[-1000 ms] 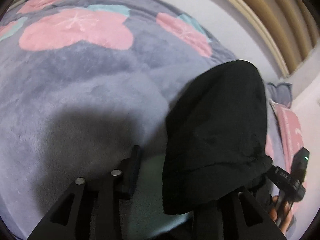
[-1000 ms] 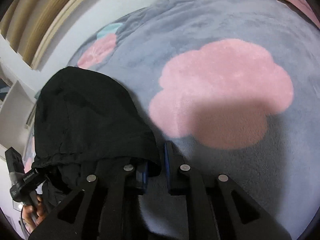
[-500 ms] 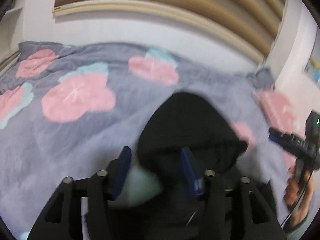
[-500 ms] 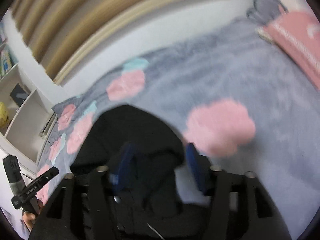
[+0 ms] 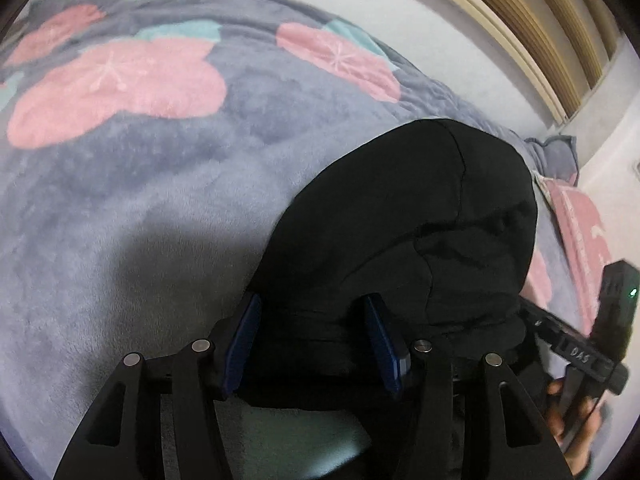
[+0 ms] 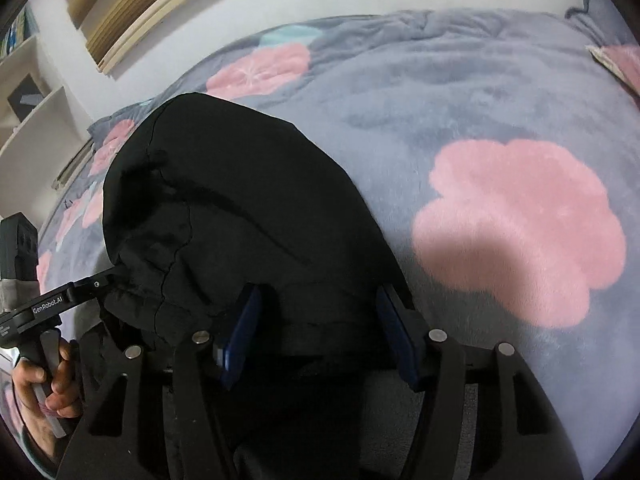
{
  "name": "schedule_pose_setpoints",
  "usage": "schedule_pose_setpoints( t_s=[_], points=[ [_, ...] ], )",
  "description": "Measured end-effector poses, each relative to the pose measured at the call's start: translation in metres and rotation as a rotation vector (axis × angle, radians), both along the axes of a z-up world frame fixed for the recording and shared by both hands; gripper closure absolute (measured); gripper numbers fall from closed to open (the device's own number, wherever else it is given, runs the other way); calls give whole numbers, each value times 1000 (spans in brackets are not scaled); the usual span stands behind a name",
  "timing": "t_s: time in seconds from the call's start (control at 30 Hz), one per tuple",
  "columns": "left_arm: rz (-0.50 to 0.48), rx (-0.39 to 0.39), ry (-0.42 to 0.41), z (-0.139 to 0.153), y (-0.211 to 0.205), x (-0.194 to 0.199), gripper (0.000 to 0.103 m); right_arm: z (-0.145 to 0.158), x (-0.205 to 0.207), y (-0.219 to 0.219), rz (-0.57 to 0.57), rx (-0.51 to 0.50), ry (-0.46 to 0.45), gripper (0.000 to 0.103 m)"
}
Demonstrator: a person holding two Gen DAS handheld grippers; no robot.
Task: Fold large clothes
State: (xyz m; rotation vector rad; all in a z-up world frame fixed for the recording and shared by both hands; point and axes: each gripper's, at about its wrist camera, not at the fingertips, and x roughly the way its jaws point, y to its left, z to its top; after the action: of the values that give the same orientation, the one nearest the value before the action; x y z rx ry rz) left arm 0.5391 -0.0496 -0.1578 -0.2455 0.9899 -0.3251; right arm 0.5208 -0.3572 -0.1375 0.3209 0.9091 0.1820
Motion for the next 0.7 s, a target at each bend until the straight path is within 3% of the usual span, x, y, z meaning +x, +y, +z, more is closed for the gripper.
schedule_pose_setpoints(
  t_s=[0.13,0.23,0.3,0.4,0.43,0.57,0.63,0.7],
  points=[
    [4,76,-103,24,-6,-16,48,5,-8,-1,-19,8,-40,39],
    [-7,54,-178,54,-10,-25,48,24,-17,-4,-35,10,-87,39],
    [-38,46,-213,84,-18,-25,48,52,-21,-6,-26,55,-142,39],
    [-73,85,-263,121,-39,-22,46,91,-14,-1,-16,30,-222,39],
    [-77,80,-272,125,-44,-16,41,102,-6,5,-1,15,-241,36],
    [-48,103,-266,101,-57,26,39,98,47,31,27,-20,-188,36],
    [13,105,-148,65,-53,50,39,76,75,40,21,-28,-104,36],
    [47,78,48,17,-43,73,37,45,94,47,27,-50,12,37]
  ],
)
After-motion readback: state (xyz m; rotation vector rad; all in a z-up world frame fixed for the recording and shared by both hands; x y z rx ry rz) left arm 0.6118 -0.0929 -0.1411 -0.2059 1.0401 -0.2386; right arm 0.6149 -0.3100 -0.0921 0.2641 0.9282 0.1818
